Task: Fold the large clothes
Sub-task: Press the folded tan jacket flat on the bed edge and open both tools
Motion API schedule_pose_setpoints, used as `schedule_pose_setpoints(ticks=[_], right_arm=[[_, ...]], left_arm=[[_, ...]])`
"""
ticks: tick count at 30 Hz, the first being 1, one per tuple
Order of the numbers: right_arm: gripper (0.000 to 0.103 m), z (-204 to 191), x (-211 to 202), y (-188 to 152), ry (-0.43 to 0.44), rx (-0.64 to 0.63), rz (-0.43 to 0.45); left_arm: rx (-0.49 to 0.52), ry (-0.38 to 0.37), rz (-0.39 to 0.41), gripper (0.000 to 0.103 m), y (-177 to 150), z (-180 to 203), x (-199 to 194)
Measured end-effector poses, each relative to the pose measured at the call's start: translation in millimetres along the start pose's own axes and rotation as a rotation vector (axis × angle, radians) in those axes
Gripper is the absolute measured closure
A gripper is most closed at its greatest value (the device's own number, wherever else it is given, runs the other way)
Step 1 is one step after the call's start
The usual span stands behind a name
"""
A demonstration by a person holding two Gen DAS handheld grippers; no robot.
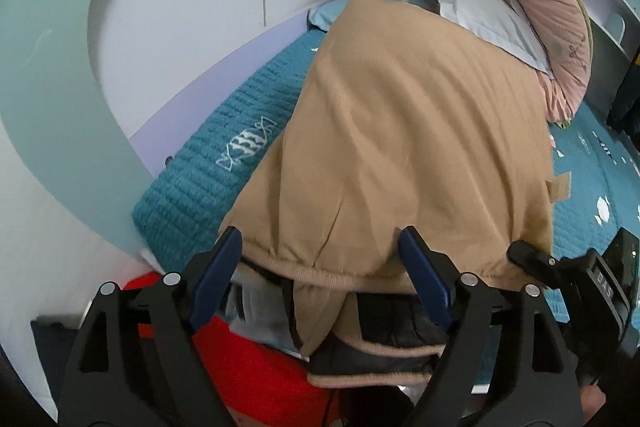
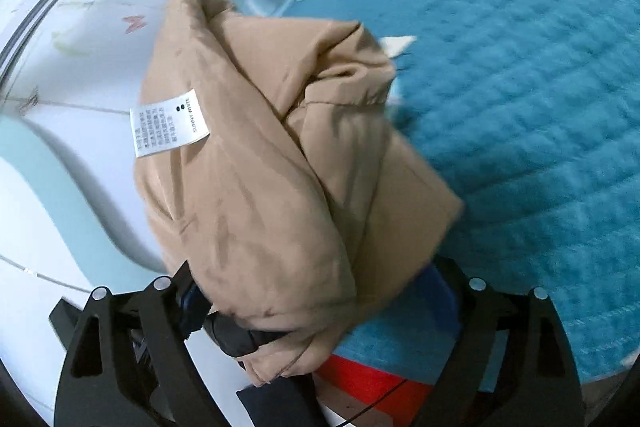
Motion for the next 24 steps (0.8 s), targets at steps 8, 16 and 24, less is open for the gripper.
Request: schedule_pose_setpoints(ticks=[8,16,24], right_arm=[[0.019,-18.3,-35.1,40.8,-0.015,-0.107,-0.034],[0.019,-71.9,-162.0,38.7,-0.031,-0.368,0.045],[0.019,-106.3,-300.8,33.5,-0.050,-0.690,0.181]], left_arm=[[-0.004,0.017,0.025,0.020,3.4,22.2,-51.3],[0.064,0.001,0.105,0.014,11.6,80.0,-128.0],[0.129,-0.082,0.215,0.011,23.7,158.0,-216.7]])
Point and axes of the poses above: each gripper's, at about its wrist camera, not at the fingertips, and x roughly the way its jaws point, z to its right, y to its top, the point moved 4 cm from there along x, roughly the way its jaws point, and after that the axes turned 14 degrees about z, right-handed, at the moved point
